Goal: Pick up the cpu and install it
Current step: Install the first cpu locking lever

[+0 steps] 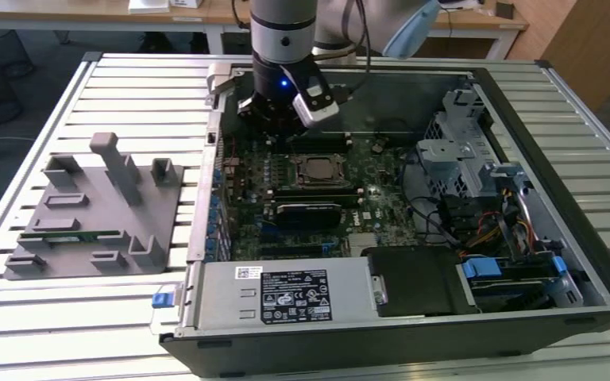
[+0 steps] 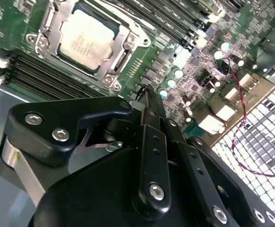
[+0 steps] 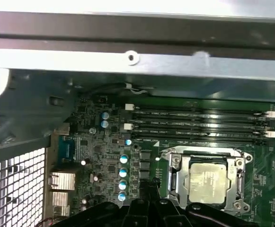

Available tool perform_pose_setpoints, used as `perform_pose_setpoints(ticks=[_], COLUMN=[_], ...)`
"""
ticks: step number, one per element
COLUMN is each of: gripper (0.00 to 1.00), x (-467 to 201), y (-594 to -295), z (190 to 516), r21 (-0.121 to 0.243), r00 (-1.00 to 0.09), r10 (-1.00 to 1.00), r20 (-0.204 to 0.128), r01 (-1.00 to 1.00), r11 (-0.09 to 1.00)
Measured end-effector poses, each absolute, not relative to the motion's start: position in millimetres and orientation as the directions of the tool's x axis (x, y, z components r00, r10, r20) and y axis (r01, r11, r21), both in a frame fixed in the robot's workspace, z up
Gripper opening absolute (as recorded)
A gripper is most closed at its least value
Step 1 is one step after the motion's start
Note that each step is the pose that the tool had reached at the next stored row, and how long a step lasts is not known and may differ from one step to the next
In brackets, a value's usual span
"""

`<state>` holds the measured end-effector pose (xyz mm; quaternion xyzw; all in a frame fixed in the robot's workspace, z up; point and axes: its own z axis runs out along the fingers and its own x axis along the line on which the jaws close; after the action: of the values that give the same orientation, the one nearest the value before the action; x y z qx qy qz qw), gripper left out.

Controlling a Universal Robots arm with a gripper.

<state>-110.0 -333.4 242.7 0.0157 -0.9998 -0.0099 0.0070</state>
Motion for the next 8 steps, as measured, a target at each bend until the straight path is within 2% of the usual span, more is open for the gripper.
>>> perform_pose_setpoints(ticks=[8], gripper=[0.11], x=[-112], y=[-322], z=[243], r21=[0.020], r00=[-0.999], r10=[-0.032], r20=[0.006], r01=[-0.032], r11=[0.999])
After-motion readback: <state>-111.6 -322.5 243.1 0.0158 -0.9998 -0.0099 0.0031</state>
